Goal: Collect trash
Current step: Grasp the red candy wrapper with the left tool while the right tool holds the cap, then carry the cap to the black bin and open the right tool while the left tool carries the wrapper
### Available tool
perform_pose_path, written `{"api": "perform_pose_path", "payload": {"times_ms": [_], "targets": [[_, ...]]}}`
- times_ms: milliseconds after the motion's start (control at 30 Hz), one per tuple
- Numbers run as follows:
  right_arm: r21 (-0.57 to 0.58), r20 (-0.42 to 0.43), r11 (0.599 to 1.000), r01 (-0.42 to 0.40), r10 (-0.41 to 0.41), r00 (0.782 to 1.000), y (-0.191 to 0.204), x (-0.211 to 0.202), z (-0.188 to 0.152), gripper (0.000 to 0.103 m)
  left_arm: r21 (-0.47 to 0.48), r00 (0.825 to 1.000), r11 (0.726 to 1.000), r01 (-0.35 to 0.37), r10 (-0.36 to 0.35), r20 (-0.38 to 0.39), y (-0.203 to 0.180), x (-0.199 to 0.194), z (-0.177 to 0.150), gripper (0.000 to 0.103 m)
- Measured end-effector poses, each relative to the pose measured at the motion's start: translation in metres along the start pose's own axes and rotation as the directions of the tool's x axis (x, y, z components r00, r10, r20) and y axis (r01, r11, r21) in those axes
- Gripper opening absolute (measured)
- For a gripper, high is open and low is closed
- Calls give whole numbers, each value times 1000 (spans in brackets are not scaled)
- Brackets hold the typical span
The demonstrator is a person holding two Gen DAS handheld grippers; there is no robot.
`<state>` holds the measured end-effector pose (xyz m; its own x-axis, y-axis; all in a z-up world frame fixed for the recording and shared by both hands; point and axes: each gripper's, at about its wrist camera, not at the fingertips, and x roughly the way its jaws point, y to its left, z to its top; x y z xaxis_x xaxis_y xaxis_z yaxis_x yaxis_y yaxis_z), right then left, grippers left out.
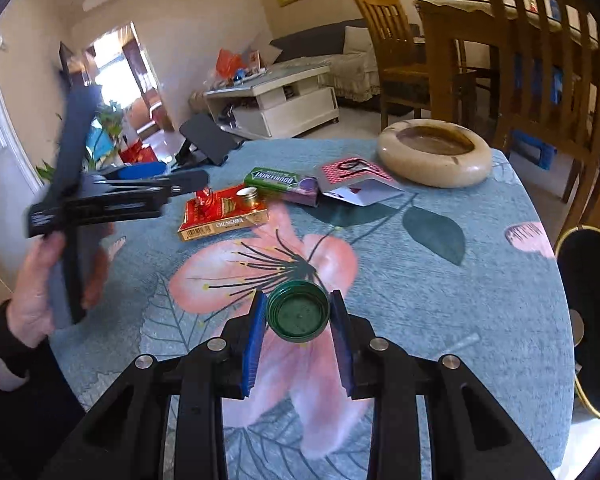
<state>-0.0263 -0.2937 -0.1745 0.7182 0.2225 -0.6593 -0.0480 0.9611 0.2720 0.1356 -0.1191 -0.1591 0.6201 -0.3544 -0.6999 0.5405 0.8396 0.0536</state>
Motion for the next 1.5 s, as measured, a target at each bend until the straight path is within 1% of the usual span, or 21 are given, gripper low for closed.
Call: {"api": "perform_pose_path", "payload": {"times_ms": [33,67,100,133,167,200,233,267,300,333,433,600,767,900,1000,1100,1167,1300,1400,1433,1500], "targets": [[-1,10,1000,-8,8,1000,-2,-2,2,32,-3,1000,1000,-12,12,-13,0,5,0,94],[-2,19,1000,-15,15,1000,-2,-3,3,32,-5,999,1000,-21,21,-27,1,9,-2,87],[0,27,1000,-24,24,999,-2,-5,5,32,-8,998,1000,-26,26,-49,2,14,-2,84],[2,31,1000,-30,30,999,-2,-5,5,32,-5,997,1000,-29,28,-65,2,19,-3,77],[7,36,999,-40,40,999,-2,-5,6,32,1,996,999,-32,32,-78,2,22,-4,65],[10,40,999,-47,47,998,-2,-5,7,32,10,995,999,-35,36,-94,0,26,-5,58],[11,45,999,-53,53,998,-1,-7,7,32,15,994,999,-34,35,-104,-1,28,-6,43],[7,49,998,-57,56,997,0,-8,8,32,11,995,1000,-22,23,-98,-3,27,-7,35],[2,53,998,-57,57,997,1,-9,8,32,16,995,999,-33,34,-92,-4,24,-7,27],[0,55,998,-58,58,997,1,-9,8,32,18,996,999,-36,37,-84,-5,21,-8,16],[11,53,998,-63,62,997,-1,-10,7,32,-5,998,999,-44,44,-36,-1,4,-9,16],[10,52,998,-58,57,997,-1,-11,4,32,-42,999,998,-38,38,-11,10,-14,-16,16],[5,63,999,-41,40,997,-3,-15,3,32,-48,999,999,22,-20,40,4,-39,-16,16],[24,93,1000,-15,13,996,-14,-28,5,32,-1,995,998,69,-69,73,-24,-56,-9,16],[31,123,999,29,-33,992,-24,-44,6,32,43,988,992,120,-124,90,-55,-64,-2,16],[56,158,995,85,-92,983,-43,-70,7,32,90,979,981,171,-180,95,-89,-67,4,17],[71,169,987,143,-153,974,-62,-91,5,32,117,971,971,209,-220,93,-111,-67,8,17],[114,175,963,245,-262,949,-103,-125,2,32,177,948,942,284,-304,94,-163,-67,18,17],[168,198,939,301,-331,923,-136,-152,4,32,215,933,922,323,-348,93,-197,-68,24,17],[192,217,928,319,-357,909,-148,-164,6,32,230,928,915,332,-360,93,-208,-69,25,17],[222,231,913,341,-389,892,-160,-173,7,32,257,922,903,344,-377,91,-227,-70,27,17]]}}
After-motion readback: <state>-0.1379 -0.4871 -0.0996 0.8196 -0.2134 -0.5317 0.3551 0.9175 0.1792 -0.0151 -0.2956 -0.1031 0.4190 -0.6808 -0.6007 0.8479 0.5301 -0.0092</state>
